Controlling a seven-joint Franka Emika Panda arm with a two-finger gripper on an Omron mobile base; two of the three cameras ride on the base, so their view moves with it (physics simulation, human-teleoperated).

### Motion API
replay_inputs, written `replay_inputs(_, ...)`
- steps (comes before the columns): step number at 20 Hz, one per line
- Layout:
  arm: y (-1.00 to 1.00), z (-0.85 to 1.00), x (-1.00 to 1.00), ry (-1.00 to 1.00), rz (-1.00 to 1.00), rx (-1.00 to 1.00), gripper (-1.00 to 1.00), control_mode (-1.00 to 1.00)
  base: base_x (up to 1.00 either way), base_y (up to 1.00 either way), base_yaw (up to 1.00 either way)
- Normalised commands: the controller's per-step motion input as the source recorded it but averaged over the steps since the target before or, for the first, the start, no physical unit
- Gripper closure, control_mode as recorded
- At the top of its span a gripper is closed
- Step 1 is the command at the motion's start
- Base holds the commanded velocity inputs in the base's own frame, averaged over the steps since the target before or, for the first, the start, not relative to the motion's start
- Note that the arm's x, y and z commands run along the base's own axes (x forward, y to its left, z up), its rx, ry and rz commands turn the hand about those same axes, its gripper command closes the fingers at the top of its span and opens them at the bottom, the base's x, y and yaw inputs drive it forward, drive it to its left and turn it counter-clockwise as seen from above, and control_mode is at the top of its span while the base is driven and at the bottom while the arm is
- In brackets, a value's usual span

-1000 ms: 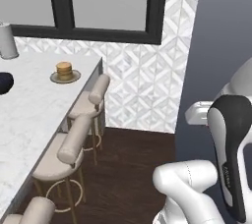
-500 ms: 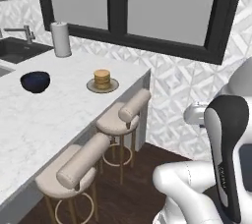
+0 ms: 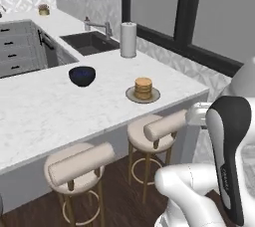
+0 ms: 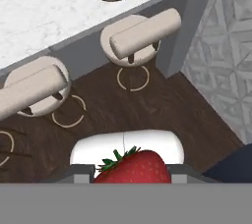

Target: Take the strawberry from the fridge and place it on top of the pancake, located on the dining counter.

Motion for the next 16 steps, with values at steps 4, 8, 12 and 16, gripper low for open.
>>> replay_inputs(4,0.0,0.0,0.0,0.0,0.0,0.0,1.0,1.0,0.57,-0.83,0.73)
replay_inputs(8,0.0,0.0,0.0,0.0,0.0,0.0,1.0,1.0,0.41,-0.75,0.63)
replay_inputs(12,0.0,0.0,0.0,0.0,0.0,0.0,1.0,1.0,0.4,-0.52,0.36)
replay_inputs(16,0.0,0.0,0.0,0.0,0.0,0.0,1.0,1.0,0.63,-0.33,-0.03)
